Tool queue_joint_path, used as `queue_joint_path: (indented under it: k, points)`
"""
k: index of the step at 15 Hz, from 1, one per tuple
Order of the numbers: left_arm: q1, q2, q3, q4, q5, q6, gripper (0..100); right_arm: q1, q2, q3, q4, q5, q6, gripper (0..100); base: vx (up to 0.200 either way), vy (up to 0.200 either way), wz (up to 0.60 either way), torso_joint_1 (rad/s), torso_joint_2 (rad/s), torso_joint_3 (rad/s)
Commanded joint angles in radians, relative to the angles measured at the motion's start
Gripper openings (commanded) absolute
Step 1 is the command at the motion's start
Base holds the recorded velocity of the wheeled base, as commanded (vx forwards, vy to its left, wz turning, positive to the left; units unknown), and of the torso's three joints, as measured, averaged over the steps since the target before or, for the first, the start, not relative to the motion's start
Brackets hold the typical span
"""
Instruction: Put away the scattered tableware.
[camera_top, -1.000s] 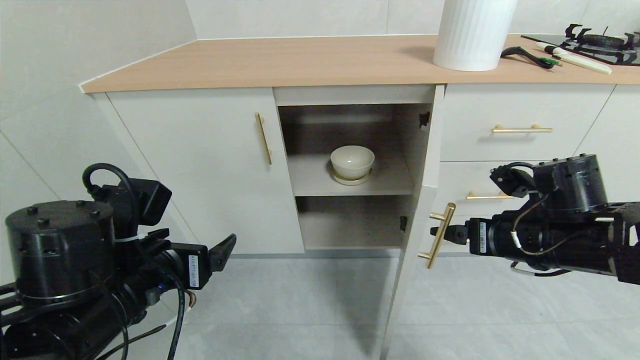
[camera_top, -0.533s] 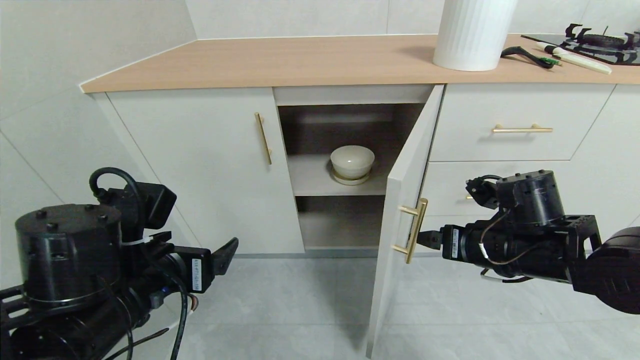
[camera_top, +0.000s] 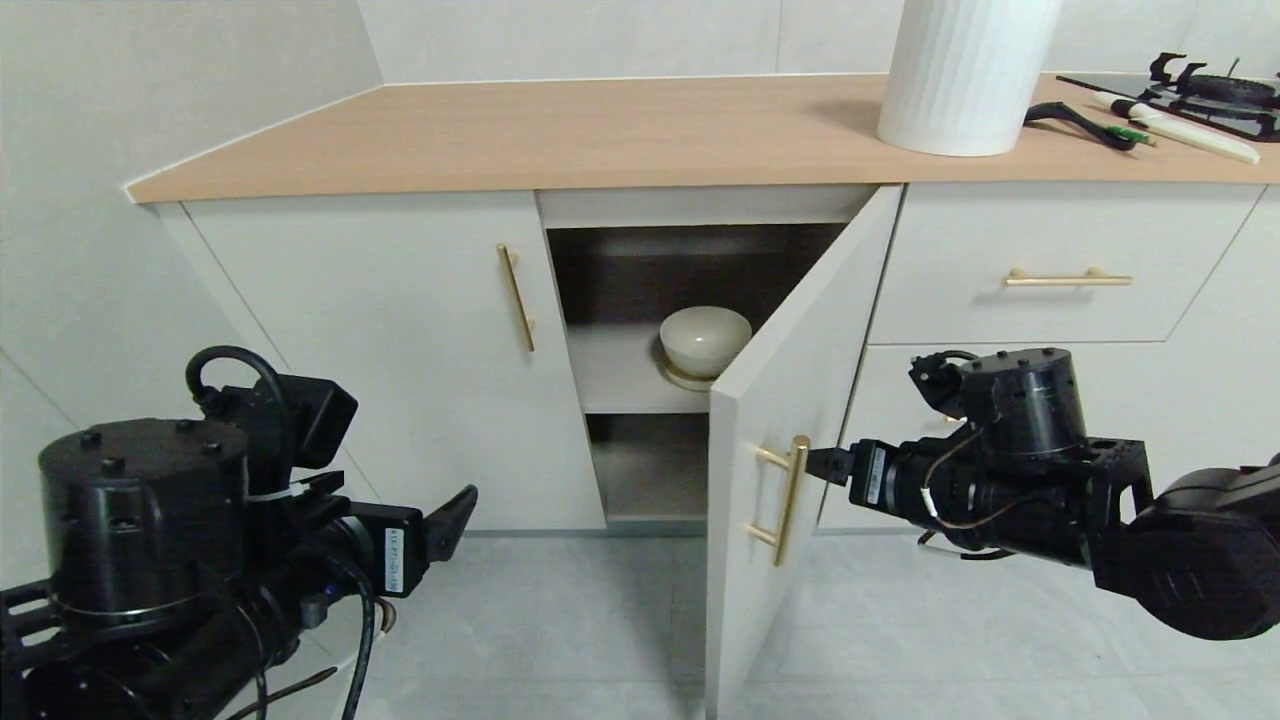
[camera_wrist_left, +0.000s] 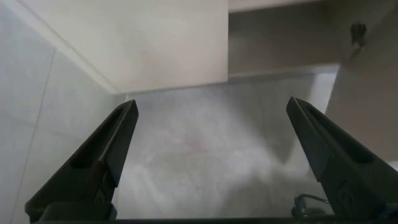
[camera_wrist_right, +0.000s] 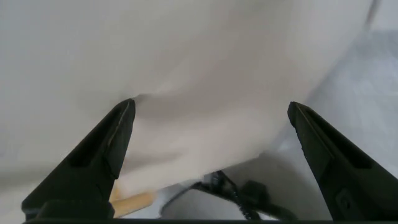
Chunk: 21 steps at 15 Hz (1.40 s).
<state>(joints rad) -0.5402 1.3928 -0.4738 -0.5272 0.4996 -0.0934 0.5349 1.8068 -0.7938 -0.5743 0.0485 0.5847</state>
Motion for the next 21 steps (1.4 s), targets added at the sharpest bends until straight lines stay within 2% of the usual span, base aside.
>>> queue_joint_path:
  k: [1,5,7,12,16,21]
  points:
    - [0.0,0.009,-0.002,0.001,0.001,0.0,100,0.01,0.046,-0.004,-0.036,-0.001,0.023,100,0.2,0.0,0.0,0.002,0.01,0.007]
    - [0.0,0.015,0.0,0.001,0.004,0.003,100,0.01,0.083,-0.013,-0.113,-0.006,0.095,100,0.15,0.0,0.0,0.005,0.0,0.004]
    - [0.0,0.009,0.001,0.0,0.01,0.031,100,0.01,0.094,-0.019,-0.141,-0.026,0.104,100,0.0,0.0,0.0,0.0,0.0,0.0]
    - [0.002,0.012,0.02,-0.005,0.008,0.037,100,0.01,0.192,-0.14,-0.145,-0.213,0.173,100,0.0,0.0,0.0,0.0,0.0,0.0]
    - [0.002,0.014,0.021,-0.005,0.008,0.037,100,0.0,0.227,-0.217,-0.144,-0.295,0.234,100,0.0,0.0,0.0,0.0,0.0,0.0]
    - [0.002,0.014,0.023,-0.002,0.008,0.037,100,-0.041,0.278,-0.283,-0.142,-0.386,0.238,100,0.0,0.0,0.0,0.0,0.0,0.0]
